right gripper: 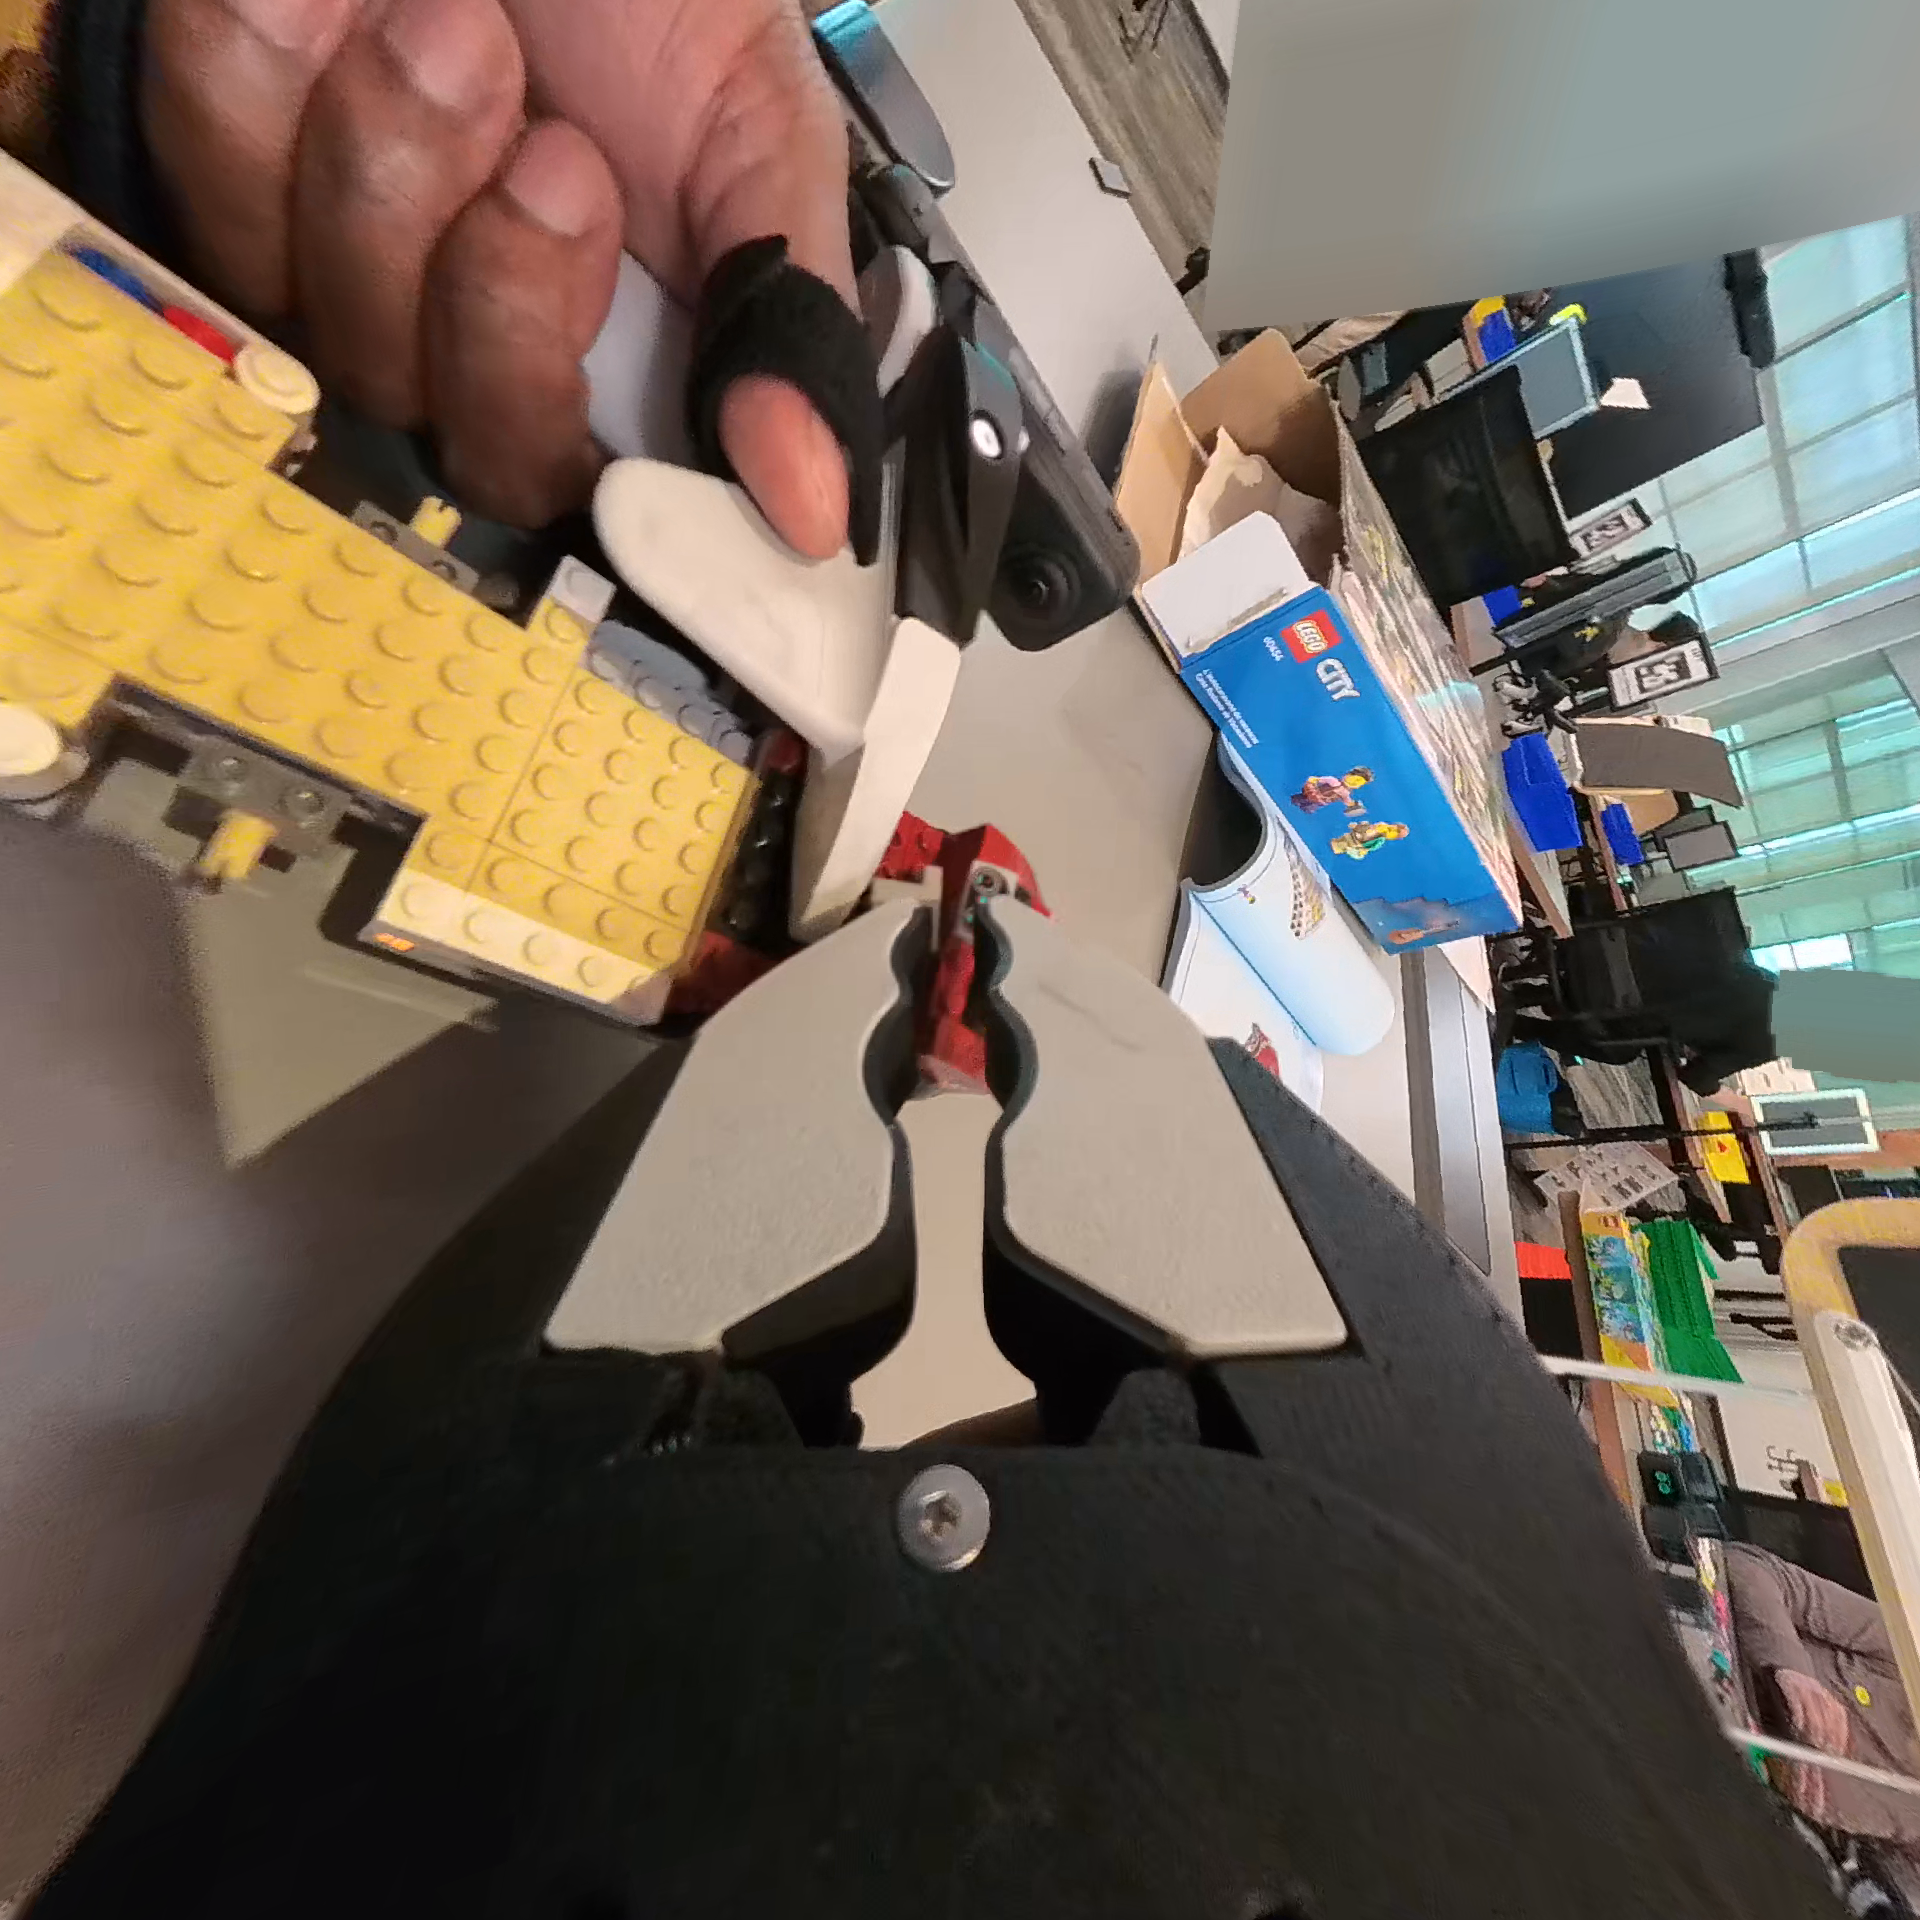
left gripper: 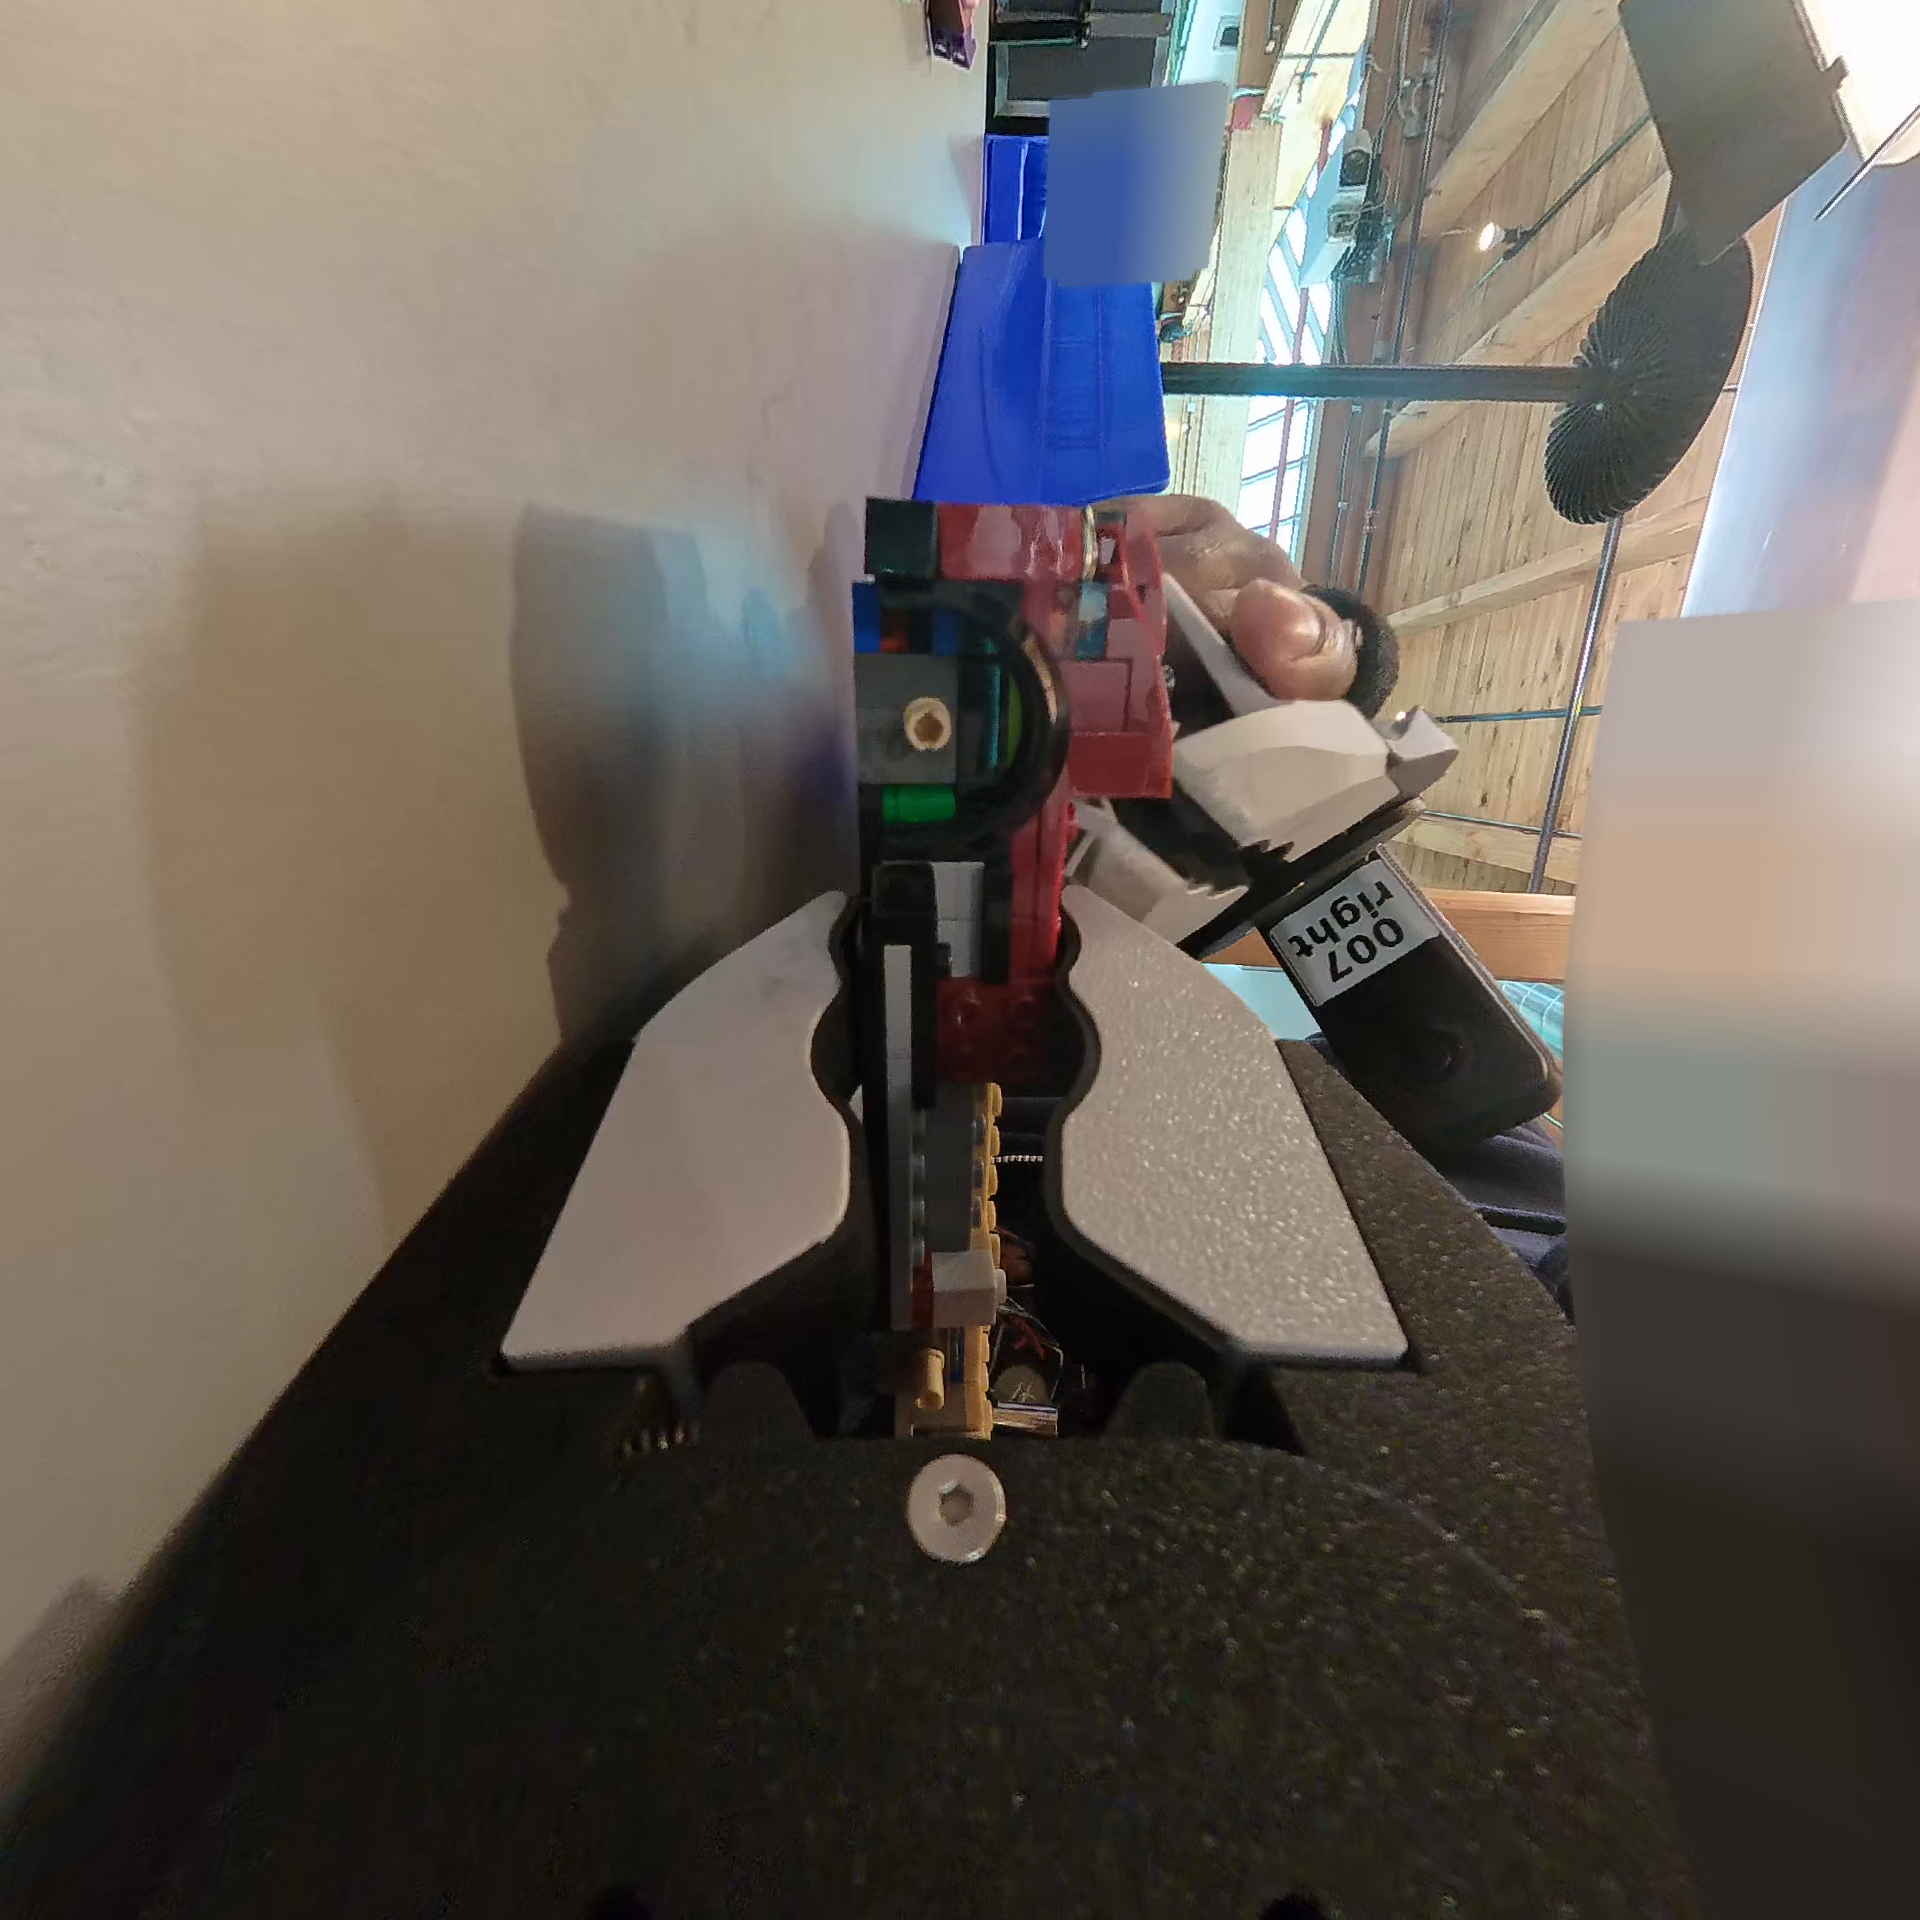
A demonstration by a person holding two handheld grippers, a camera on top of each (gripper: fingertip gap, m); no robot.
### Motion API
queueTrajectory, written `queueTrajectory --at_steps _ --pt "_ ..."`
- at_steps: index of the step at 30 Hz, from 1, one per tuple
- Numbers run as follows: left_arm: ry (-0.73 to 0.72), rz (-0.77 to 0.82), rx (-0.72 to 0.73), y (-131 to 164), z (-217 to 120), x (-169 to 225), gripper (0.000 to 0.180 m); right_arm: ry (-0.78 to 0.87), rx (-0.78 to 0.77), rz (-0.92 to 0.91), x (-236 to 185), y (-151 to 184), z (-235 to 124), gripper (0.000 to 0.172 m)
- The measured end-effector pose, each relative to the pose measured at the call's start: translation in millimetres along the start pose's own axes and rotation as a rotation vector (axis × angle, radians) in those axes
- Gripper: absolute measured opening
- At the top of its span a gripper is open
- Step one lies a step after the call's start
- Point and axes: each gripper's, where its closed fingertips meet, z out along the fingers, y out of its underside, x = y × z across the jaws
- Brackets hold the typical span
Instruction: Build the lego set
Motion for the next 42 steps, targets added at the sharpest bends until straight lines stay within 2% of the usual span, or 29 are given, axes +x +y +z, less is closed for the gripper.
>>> queueTrajectory --at_steps 4,13,18,28,36,39,42 --pt "0.000 -0.002 0.002 -0.3 -0.6 -0.1 0.032 0.024 0.015 0.065 5.4 1.0 0.4 0.003" --pt "0.009 0.002 -0.009 1.7 1.1 1.1 0.032 -0.058 0.022 0.021 -8.3 2.2 -3.2 0.012" --pt "0.009 0.009 -0.012 3.3 0.6 1.3 0.032 -0.035 0.036 -0.006 -5.2 0.1 -0.6 0.012" --pt "0.021 0.042 -0.029 6.7 2.1 5.2 0.035 0.018 0.052 0.054 1.6 -1.5 1.0 0.006" --pt "0.034 0.032 -0.025 7.1 2.5 5.6 0.036 0.000 0.017 -0.125 -3.4 1.7 -4.1 0.012" --pt "0.039 0.030 -0.014 5.6 1.9 5.5 0.036 -0.009 0.023 -0.073 -0.7 2.9 -9.1 0.012" --pt "0.046 0.038 -0.010 4.4 1.7 6.5 0.036 -0.026 0.023 0.066 2.4 8.6 -12.5 0.019"
